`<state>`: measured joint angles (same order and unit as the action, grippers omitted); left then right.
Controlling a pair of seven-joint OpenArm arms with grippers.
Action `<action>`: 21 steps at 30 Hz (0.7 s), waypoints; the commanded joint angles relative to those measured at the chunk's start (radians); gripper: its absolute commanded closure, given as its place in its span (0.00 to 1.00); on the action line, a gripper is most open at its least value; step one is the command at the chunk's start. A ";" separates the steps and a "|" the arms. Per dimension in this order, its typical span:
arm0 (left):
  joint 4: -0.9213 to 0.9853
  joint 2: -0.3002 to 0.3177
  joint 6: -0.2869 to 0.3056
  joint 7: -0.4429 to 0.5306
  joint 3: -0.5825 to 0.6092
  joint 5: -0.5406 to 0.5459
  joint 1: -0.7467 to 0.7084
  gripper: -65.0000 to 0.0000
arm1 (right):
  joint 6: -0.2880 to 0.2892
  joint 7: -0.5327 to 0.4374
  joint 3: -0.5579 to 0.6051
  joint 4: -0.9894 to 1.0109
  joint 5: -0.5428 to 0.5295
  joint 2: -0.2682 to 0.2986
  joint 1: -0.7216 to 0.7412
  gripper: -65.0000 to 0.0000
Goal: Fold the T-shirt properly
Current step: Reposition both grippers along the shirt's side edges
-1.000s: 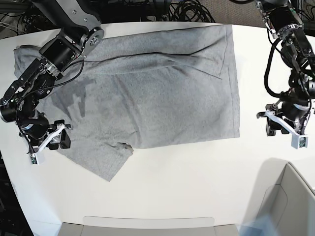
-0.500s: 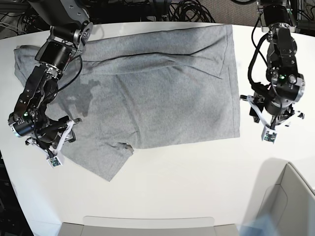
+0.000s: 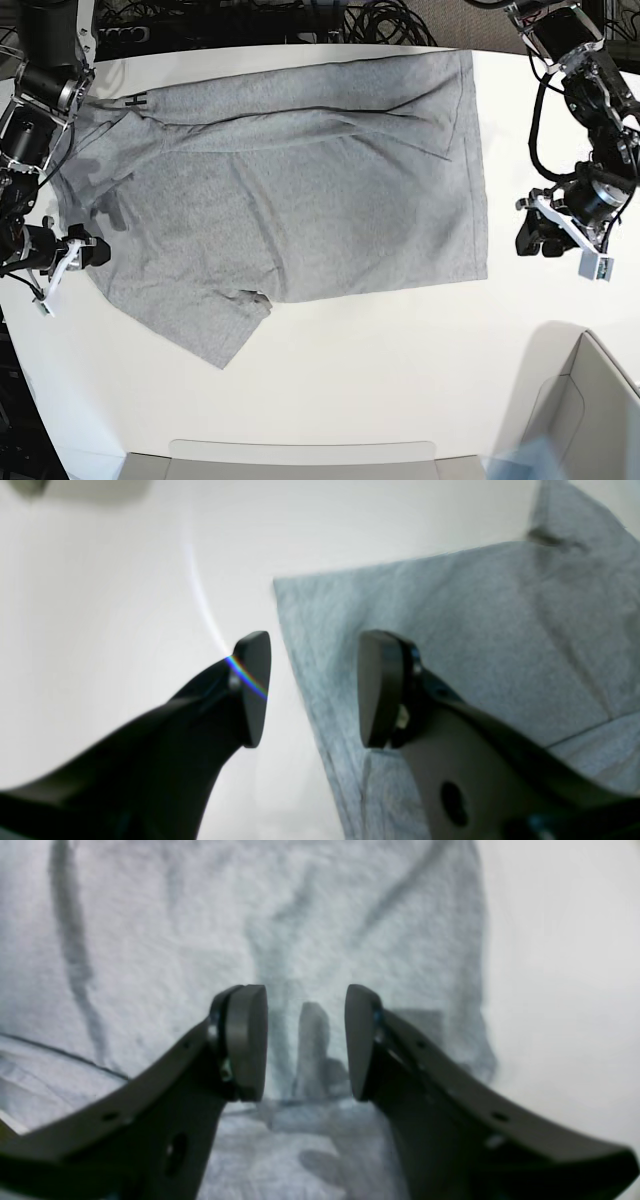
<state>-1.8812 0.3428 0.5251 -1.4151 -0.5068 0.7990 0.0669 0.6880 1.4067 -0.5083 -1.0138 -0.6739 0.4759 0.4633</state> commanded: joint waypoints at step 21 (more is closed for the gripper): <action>0.197 0.023 -0.096 0.064 0.153 -0.180 0.153 0.56 | 0.010 -0.663 0.357 0.188 0.693 -0.237 0.340 0.61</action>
<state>-1.6703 0.3538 0.4305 -1.3701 -0.3561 0.6064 0.1967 0.6880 0.7532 -0.1452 -0.8055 0.0204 0.2169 0.7712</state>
